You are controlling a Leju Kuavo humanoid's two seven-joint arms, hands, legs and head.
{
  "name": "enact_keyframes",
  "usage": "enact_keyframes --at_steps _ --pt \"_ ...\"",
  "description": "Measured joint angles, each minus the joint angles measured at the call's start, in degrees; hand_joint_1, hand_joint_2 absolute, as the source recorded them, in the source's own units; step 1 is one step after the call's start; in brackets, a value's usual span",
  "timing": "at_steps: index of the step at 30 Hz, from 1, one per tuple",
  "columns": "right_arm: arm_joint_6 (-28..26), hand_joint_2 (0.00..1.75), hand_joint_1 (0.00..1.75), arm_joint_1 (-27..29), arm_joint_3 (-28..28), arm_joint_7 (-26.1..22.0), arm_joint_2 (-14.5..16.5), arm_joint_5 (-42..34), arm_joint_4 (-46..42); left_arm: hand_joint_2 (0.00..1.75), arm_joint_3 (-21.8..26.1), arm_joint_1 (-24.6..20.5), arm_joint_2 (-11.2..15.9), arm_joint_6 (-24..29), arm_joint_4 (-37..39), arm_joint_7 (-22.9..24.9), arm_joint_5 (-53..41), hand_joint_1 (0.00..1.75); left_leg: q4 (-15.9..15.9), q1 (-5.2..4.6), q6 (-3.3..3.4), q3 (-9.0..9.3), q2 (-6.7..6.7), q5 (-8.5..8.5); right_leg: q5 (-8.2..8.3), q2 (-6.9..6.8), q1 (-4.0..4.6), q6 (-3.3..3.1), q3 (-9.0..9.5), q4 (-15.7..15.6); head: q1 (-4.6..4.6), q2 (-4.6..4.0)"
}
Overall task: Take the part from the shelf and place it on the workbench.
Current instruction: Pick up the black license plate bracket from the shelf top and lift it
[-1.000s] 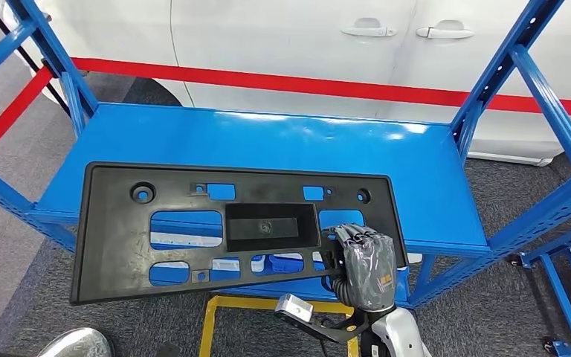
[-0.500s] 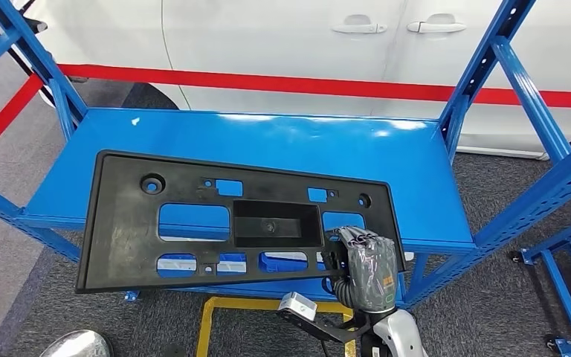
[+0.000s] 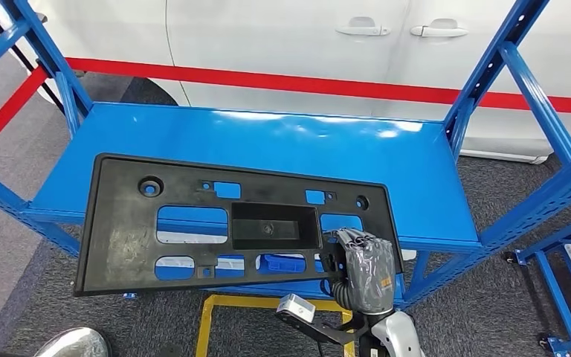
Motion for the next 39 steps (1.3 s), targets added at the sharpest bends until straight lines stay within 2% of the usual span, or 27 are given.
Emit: enact_keyframes --at_steps 2,3,6,7,9,11,12,13,14,16,17,18,20,22,23,24,26,27,28,29,31,32,33,36,37,38,39 --pt "0.01 1.75 1.75 -0.06 0.0 0.0 0.01 -0.02 0.02 1.75 0.0 -0.03 -0.06 -0.02 0.0 -0.08 -0.01 0.0 0.66 -0.15 -0.53 -0.28 -0.08 -0.25 2.2 -0.02 0.0 -0.19 3.33 -6.56 -0.01 0.0" --pt "0.01 1.75 1.75 -0.06 0.0 0.01 0.01 -0.04 0.02 1.75 0.0 -0.03 -0.06 -0.02 0.0 -0.12 -0.01 0.0 0.89 -0.25 -0.85 -0.44 -0.11 -0.29 2.55 0.01 0.12 -0.4 4.06 -8.25 -0.02 0.01" --pt "0.03 1.75 1.75 -0.03 -0.01 0.02 0.02 -0.08 0.02 1.75 0.0 -0.01 -0.07 -0.02 0.0 -0.17 -0.02 0.0 1.03 -0.19 -1.85 -0.79 -0.12 -0.18 2.88 0.1 0.3 -1.44 3.78 -8.76 -0.03 0.01" --pt "0.04 1.75 1.75 -0.06 -0.01 0.02 0.05 -0.1 0.01 1.75 0.0 -0.02 -0.07 -0.02 0.0 -0.2 -0.02 0.0 1.61 -0.1 -2.17 -1.08 -0.11 -0.74 3.09 0.07 0.23 -1.85 3.72 -8.91 -0.03 0.0" --pt "0.06 1.75 1.75 -0.12 -0.02 0.02 0.23 -0.19 0.03 1.75 0.0 -0.04 -0.07 -0.02 0.0 -0.25 -0.01 0.0 6.04 0.03 -2.64 -2.98 -0.08 -3.89 3.48 -0.08 0.13 -2.52 3.51 -9.15 -0.04 0.0" --pt "0.07 1.75 1.75 -0.14 -0.02 0.02 0.45 -0.25 0.13 1.75 0.0 -0.01 -0.07 -0.03 0.0 -0.28 -0.01 0.0 13.43 0.03 -2.85 -6.04 -0.08 -7.66 3.68 -0.17 0.29 -2.84 3.12 -9.1 -0.04 0.01" --pt "0.08 1.75 1.75 -0.13 -0.02 0.03 0.53 -0.26 0.21 1.75 0.0 0.04 -0.07 -0.03 0.0 -0.28 -0.01 0.0 15.99 0.03 -2.86 -7.01 -0.08 -8.46 3.75 -0.19 0.39 -2.91 2.97 -9.04 -0.04 0.01" --pt "0.08 1.75 1.75 -0.12 -0.02 0.04 0.58 -0.26 0.28 1.75 0.0 0.08 -0.07 -0.02 0.0 -0.27 -0.01 0.0 16.53 0.03 -2.79 -6.98 -0.08 -8.13 3.8 -0.19 0.46 -2.94 2.87 -8.97 -0.04 0.01" --pt "0.08 1.75 1.75 -0.12 -0.02 0.05 0.63 -0.26 0.33 1.75 0.0 0.09 -0.07 0.02 0.0 -0.27 -0.01 0.0 14.78 0.01 -2.62 -5.84 -0.08 -6.78 3.82 -0.17 0.52 -2.95 2.82 -8.89 -0.04 0.01" --pt "0.08 1.75 1.75 -0.15 -0.02 0.07 0.8 -0.26 0.37 1.75 0.0 0.04 -0.06 0.15 0.0 -0.26 -0.01 0.0 7.18 -0.1 -1.99 -1.67 -0.12 -3.37 3.87 -0.11 0.61 -2.86 2.78 -8.72 -0.03 -0.01" --pt "0.08 1.75 1.75 -0.18 -0.02 0.07 0.91 -0.26 0.37 1.75 0.0 0.0 -0.06 0.25 0.0 -0.26 -0.01 0.0 3.88 -0.24 -1.69 -0.02 -0.15 -2.37 3.95 -0.07 0.68 -2.67 2.66 -8.63 -0.04 0.0" --pt "0.08 1.75 1.75 -0.22 -0.02 0.07 1.02 -0.26 0.37 1.75 0.0 -0.04 -0.06 0.33 0.0 -0.26 -0.01 0.0 1.86 -0.4 -1.43 0.88 -0.18 -1.95 4.07 -0.06 0.71 -2.41 2.49 -8.58 -0.04 0.0" --pt "0.08 1.75 1.75 -0.28 -0.02 0.08 1.12 -0.25 0.37 1.75 0.0 -0.02 -0.07 0.42 0.0 -0.26 -0.02 0.0 0.86 -0.63 -1.06 0.99 -0.23 -1.78 4.45 -0.04 0.72 -1.69 2.22 -8.67 -0.04 0.01" --pt "0.08 1.75 1.75 -0.33 -0.03 0.09 1.13 -0.23 0.39 1.75 0.01 0.02 -0.08 0.45 0.0 -0.27 -0.01 0.0 0.2 -0.3 -0.51 0.99 -0.1 -1.06 4.03 -0.06 0.7 -1.07 2.05 -8.3 -0.02 0.02" --pt "0.08 1.75 1.75 -0.41 -0.04 0.09 1.13 -0.23 0.41 1.75 0.02 -0.01 -0.09 0.46 0.0 -0.27 -0.01 0.0 -0.18 -0.13 -0.18 0.95 -0.02 -0.67 2.85 -0.05 0.71 -0.82 1.52 -6.96 -0.01 0.01" --pt "0.08 1.75 1.75 -0.47 -0.04 0.09 1.12 -0.24 0.44 1.75 0.02 -0.07 -0.13 0.48 0.0 -0.28 -0.01 0.0 -0.42 0.0 0.09 0.84 0.07 -0.34 1.01 -0.05 0.67 -0.63 0.51 -4.45 0.01 0.01" --pt "0.08 1.75 1.75 -0.55 -0.04 0.09 1.12 -0.24 0.61 1.75 0.02 -0.12 -0.19 0.49 0.0 -0.28 -0.05 0.0 -0.35 -0.07 0.36 0.27 0.12 -0.03 -2.99 -0.05 0.56 -0.34 -2.37 2.69 0.02 0.01" --pt "0.09 1.75 1.75 -0.54 -0.04 0.11 1.12 -0.24 0.75 1.75 0.02 -0.09 -0.22 0.49 0.0 -0.28 -0.1 0.0 -0.19 -0.09 0.36 -0.04 0.13 0.07 -3.95 -0.05 0.48 -0.22 -3.32 5.31 0.02 0.01" --pt "0.09 1.75 1.75 -0.53 -0.04 0.14 1.12 -0.25 0.91 1.75 0.02 -0.06 -0.22 0.49 0.0 -0.28 -0.14 0.0 0.01 -0.08 0.32 -0.33 0.14 0.15 -3.84 -0.06 0.39 -0.14 -3.35 6.06 0.02 0.01" --pt "0.09 1.75 1.75 -0.53 -0.04 0.17 1.12 -0.32 1.02 1.75 0.02 -0.05 -0.24 0.5 0.0 -0.28 -0.17 0.0 0.26 -0.07 0.28 -0.59 0.14 0.19 -2.65 -0.07 0.3 -0.12 -2.18 4.4 0.02 0.02" --pt "0.07 1.75 1.75 -0.57 -0.05 0.23 1.13 -0.65 1.11 1.75 0.02 -0.06 -0.31 0.52 0.0 -0.28 -0.18 0.0 0.8 -0.1 0.08 -0.96 0.1 0.2 0.38 -0.09 0.2 -0.32 2.12 -2.9 0.02 0.01" --pt "0.02 1.75 1.75 -0.57 -0.05 0.24 1.17 -0.88 1.11 1.75 0.02 -0.07 -0.34 0.54 0.0 -0.27 -0.18 0.0 1.07 -0.2 -0.15 -1.12 0.07 0.2 1.39 -0.06 0.28 -0.5 3.8 -6.09 0.01 0.01" --pt "-0.03 1.75 1.75 -0.56 -0.07 0.22 1.25 -1.15 1.1 1.75 0.02 -0.07 -0.37 0.56 0.0 -0.27 -0.18 0.0 1.25 -0.31 -0.48 -1.26 0.05 0.27 1.82 -0.03 0.39 -0.69 4.64 -7.93 0.0 0.01" --pt "-0.21 1.75 1.75 -0.48 -0.11 0.12 1.54 -2.06 1.09 1.75 0.02 -0.06 -0.38 0.61 0.0 -0.26 -0.16 0.0 1.33 -0.4 -1.57 -1.64 0.06 0.62 2.43 0.03 0.57 -1.54 4.37 -8.68 -0.01 0.01" --pt "-0.27 1.75 1.75 -0.48 -0.13 0.08 1.66 -2.28 1.09 1.75 0.02 -0.05 -0.39 0.62 0.0 -0.25 -0.15 0.0 1.74 -0.32 -1.89 -1.9 0.05 0.14 2.74 -0.01 0.47 -1.96 4.24 -8.84 -0.02 0.01" --pt "-0.34 1.75 1.75 -0.48 -0.14 0.02 1.81 -2.45 1.08 1.75 0.02 -0.06 -0.39 0.63 0.0 -0.24 -0.13 0.0 3.06 -0.22 -2.19 -2.48 0.05 -1.08 3.06 -0.07 0.34 -2.38 4.06 -9.02 -0.03 0.01" --pt "-0.42 1.75 1.75 -0.47 -0.15 -0.09 1.96 -2.67 1.08 1.75 0.02 -0.06 -0.39 0.64 0.0 -0.23 -0.09 0.0 5.5 -0.12 -2.45 -3.45 0.05 -3.0 3.37 -0.16 0.27 -2.73 3.82 -9.14 -0.04 0.01"
